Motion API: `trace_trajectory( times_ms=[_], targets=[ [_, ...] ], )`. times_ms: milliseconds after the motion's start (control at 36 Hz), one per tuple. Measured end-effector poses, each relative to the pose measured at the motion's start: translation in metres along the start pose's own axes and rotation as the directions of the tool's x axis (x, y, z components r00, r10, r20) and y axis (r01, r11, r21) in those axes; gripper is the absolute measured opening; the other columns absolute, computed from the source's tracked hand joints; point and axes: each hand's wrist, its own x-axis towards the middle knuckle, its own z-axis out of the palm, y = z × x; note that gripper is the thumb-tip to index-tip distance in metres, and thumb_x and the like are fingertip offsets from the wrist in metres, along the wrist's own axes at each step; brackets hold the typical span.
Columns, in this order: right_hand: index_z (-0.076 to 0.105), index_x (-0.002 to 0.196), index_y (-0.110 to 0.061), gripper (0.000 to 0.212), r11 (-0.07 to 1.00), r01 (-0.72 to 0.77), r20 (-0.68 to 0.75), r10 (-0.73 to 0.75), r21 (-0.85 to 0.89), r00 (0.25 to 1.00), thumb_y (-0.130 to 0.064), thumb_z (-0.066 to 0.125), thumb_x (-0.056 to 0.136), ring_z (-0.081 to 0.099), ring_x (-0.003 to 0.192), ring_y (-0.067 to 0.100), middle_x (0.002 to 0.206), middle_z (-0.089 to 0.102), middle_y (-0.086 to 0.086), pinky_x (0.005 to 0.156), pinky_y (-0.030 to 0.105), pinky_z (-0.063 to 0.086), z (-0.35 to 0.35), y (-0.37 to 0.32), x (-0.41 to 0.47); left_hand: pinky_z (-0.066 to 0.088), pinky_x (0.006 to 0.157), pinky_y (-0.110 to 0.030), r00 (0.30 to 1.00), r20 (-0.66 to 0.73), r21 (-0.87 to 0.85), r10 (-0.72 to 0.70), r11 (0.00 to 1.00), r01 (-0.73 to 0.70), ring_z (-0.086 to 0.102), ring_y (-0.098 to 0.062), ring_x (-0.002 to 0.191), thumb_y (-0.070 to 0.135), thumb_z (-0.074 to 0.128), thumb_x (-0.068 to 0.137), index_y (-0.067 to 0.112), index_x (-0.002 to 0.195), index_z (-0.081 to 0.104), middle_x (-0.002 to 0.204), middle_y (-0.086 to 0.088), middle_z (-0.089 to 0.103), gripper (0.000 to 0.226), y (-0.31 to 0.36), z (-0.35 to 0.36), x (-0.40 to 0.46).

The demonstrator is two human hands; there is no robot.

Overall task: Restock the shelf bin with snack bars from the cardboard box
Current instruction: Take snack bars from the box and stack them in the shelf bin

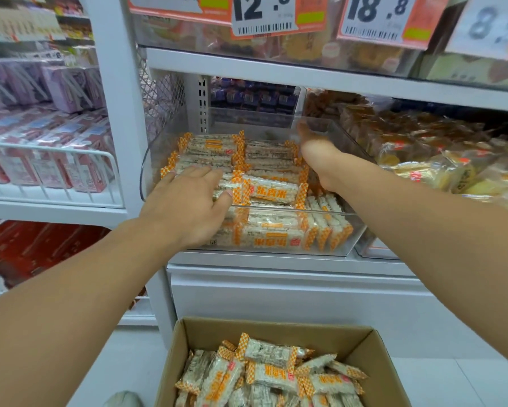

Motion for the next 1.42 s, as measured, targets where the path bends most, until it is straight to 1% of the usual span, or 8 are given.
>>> trace_trajectory(
  times_ms=[83,222,333,528,750,944,1194,1417],
  targets=[
    [0.061,0.087,-0.008,0.058,0.964,0.254,-0.153,-0.263,-0.077,0.953,-0.057,0.034,0.103,0.049,0.06,0.018,0.069,0.056,0.005,0.06,0.034,0.037,-0.012,0.005,-0.028,0.044,0.101,-0.042,0.97,-0.21,-0.05,0.121,0.99,-0.134,0.055,-0.028,0.122,0.04,0.045,0.102,0.013,0.131,0.059,0.131,-0.008,0.062,0.043,0.006,-0.004,-0.004],
    [0.06,0.07,-0.001,0.042,0.57,0.813,-0.54,-0.725,-0.121,0.429,-0.024,0.047,0.103,0.051,0.06,0.019,0.063,0.056,0.009,0.058,0.031,0.035,-0.01,0.062,-0.132,0.041,0.062,-0.038,0.863,-0.417,-0.133,0.286,0.92,-0.369,0.052,-0.022,0.071,0.039,0.049,0.093,0.017,0.077,0.058,0.071,0.005,0.056,0.028,0.045,-0.01,-0.032],
    [0.045,0.057,-0.016,0.046,0.727,0.684,-0.392,-0.65,-0.069,0.651,-0.029,0.044,0.101,0.042,0.05,0.019,0.052,0.044,-0.001,0.053,0.032,0.027,0.049,0.145,-0.188,0.033,0.054,-0.032,0.906,0.104,-0.024,0.41,0.912,-0.41,0.051,-0.026,0.061,0.039,0.05,0.091,0.022,0.07,0.051,0.06,0.005,0.045,0.028,0.068,0.041,-0.077],
    [0.041,0.06,-0.018,0.05,0.904,0.077,0.189,0.004,-0.421,0.982,-0.049,0.053,0.098,0.044,0.051,0.02,0.055,0.045,-0.001,0.05,0.031,0.03,0.075,0.306,-0.236,0.047,0.078,-0.033,0.619,0.762,0.313,-0.189,0.945,-0.097,0.058,-0.026,0.093,0.046,0.053,0.098,0.012,0.091,0.059,0.098,-0.007,0.061,0.035,0.032,0.144,-0.167],
    [0.051,0.13,-0.002,0.093,0.702,-0.669,-0.034,0.683,-0.246,0.73,-0.045,0.092,0.058,0.066,0.108,0.032,0.12,0.065,0.013,0.08,0.032,0.055,0.056,0.394,-0.24,0.041,0.103,-0.035,0.435,0.708,-0.102,-0.556,0.529,0.842,0.042,-0.033,0.138,0.03,0.079,0.086,0.01,0.157,0.014,0.156,-0.013,0.034,0.098,0.028,0.233,-0.219],
    [0.011,0.154,-0.004,0.125,0.705,-0.693,-0.075,0.691,-0.151,0.719,-0.035,0.094,0.065,0.046,0.135,0.037,0.144,0.049,0.019,0.106,0.045,0.046,0.074,0.397,-0.226,0.041,0.11,-0.043,0.424,0.587,-0.19,-0.689,0.392,0.9,0.04,-0.036,0.137,0.02,0.079,0.083,0.016,0.151,0.015,0.154,-0.015,0.029,0.094,0.019,0.283,-0.209],
    [0.063,0.097,-0.005,0.05,0.661,-0.739,0.119,0.75,-0.128,0.65,-0.038,0.09,0.071,0.064,0.059,0.022,0.073,0.065,0.009,0.065,0.038,0.062,0.091,0.401,-0.223,0.041,0.105,-0.044,0.395,0.51,0.041,-0.764,0.48,0.876,0.038,-0.041,0.134,0.02,0.073,0.087,0.007,0.144,0.032,0.152,-0.021,0.027,0.072,0.031,0.3,-0.208],
    [0.06,0.115,-0.002,0.054,0.494,-0.833,0.227,0.807,0.249,0.546,-0.014,0.079,0.066,0.063,0.082,0.032,0.1,0.067,0.016,0.075,0.043,0.058,0.103,0.407,-0.216,0.056,0.087,-0.045,0.376,0.517,-0.264,-0.769,0.275,0.925,0.062,-0.036,0.104,0.06,0.063,0.063,0.002,0.122,0.06,0.132,-0.015,0.055,0.083,0.032,0.3,-0.207]
  ],
)
